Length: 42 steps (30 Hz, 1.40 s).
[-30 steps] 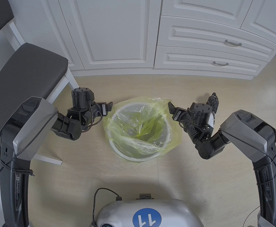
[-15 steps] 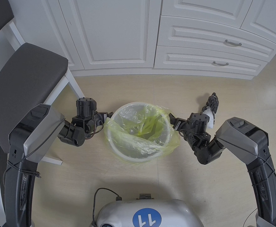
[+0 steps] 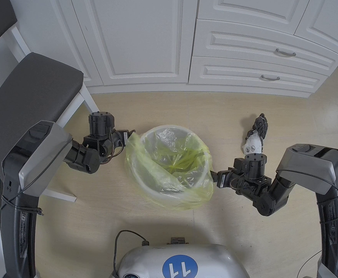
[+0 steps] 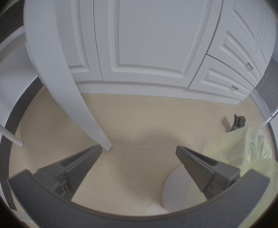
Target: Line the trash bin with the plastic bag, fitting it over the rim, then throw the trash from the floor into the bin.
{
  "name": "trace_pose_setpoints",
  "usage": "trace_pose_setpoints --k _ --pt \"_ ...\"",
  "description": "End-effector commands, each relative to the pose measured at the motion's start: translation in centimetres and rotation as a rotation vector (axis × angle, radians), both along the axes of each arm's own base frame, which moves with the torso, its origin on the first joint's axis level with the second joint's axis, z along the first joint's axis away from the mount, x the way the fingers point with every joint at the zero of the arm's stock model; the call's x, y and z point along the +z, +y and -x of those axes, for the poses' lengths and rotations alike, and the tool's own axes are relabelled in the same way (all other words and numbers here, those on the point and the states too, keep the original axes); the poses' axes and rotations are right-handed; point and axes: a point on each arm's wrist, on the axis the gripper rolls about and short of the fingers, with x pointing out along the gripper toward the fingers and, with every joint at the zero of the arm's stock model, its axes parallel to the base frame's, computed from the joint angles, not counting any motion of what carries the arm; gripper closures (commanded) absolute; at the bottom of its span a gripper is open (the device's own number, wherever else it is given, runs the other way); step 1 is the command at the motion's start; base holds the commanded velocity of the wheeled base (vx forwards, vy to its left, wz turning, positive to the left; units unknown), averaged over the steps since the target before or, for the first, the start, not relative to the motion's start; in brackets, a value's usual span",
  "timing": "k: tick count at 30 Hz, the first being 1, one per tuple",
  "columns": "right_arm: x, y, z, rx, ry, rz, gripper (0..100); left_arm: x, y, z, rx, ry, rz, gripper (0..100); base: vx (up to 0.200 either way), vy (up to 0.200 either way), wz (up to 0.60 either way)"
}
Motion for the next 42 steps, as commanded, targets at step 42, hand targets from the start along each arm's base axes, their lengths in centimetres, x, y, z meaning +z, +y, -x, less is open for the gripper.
trace_pose_setpoints --k 42 --pt "3.1 -4.7 1.7 -0.081 -0.014 0.127 0 1.7 -4.5 18.2 -0.204 0.275 0.057 0 0.000 0.000 0.00"
